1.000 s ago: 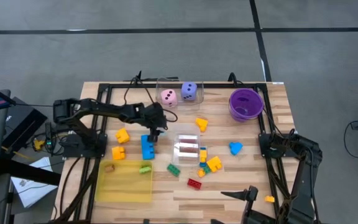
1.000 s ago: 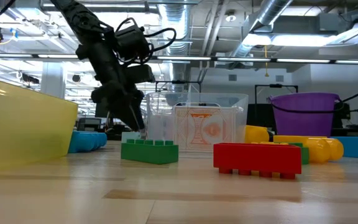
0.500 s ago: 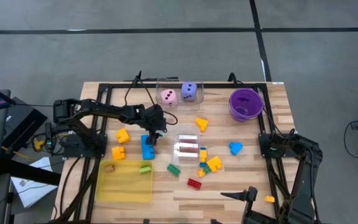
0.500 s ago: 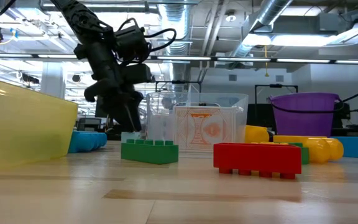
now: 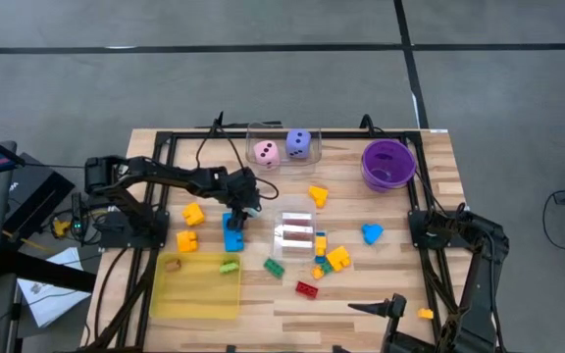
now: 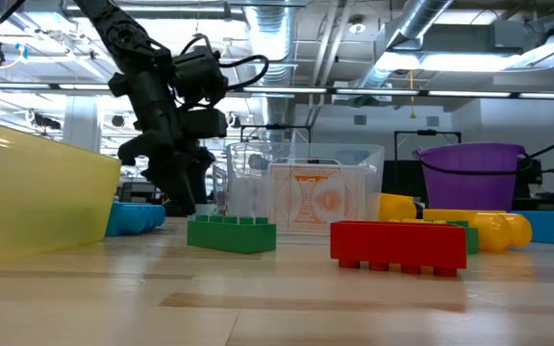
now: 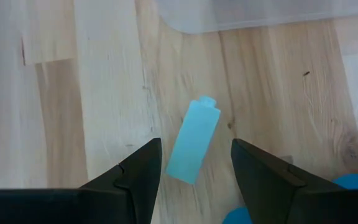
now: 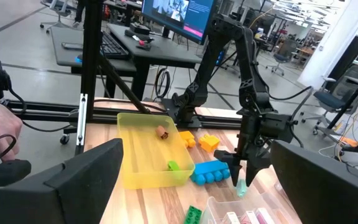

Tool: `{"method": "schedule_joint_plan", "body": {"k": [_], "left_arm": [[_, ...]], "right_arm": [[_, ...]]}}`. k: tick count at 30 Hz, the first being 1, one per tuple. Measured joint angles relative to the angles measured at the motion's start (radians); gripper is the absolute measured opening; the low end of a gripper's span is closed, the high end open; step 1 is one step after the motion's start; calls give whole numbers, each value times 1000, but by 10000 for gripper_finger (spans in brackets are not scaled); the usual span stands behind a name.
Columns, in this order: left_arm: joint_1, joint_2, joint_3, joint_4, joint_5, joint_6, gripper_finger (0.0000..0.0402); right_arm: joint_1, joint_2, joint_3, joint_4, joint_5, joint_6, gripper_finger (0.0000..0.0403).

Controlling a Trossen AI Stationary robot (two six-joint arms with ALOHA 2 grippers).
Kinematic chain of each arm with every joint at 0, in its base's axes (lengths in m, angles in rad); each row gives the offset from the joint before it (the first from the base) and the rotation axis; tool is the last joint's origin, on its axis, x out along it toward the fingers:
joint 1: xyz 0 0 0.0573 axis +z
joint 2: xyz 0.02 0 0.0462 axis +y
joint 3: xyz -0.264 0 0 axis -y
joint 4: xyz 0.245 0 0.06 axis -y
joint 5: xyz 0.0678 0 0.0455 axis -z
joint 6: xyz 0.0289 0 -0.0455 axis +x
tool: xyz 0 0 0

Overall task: Pick & Place Toys
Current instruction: Put the light blue game piece into the yellow bin

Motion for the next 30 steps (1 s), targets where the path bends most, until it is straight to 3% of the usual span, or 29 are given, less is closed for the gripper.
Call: {"method": "schedule_joint_plan", "body": {"k": [6, 15, 23, 26, 30], "left_arm": [[0, 0, -8, 51, -6, 0, 163], [3, -1, -8, 56, -54, -3, 50], [3, -17, -9, 46, -47, -7, 53], [-5, -72, -9, 41, -40, -29, 55], [-29, -195, -9, -7, 47, -78, 52]], "right_arm": [[0, 0, 0, 0, -1, -2, 400], [0, 0, 0, 0, -13, -2, 400], [0, 0, 0, 0, -17, -1, 400], [0, 0, 0, 0, -22, 0, 400], [0, 0, 0, 0, -22, 0, 400]]}}
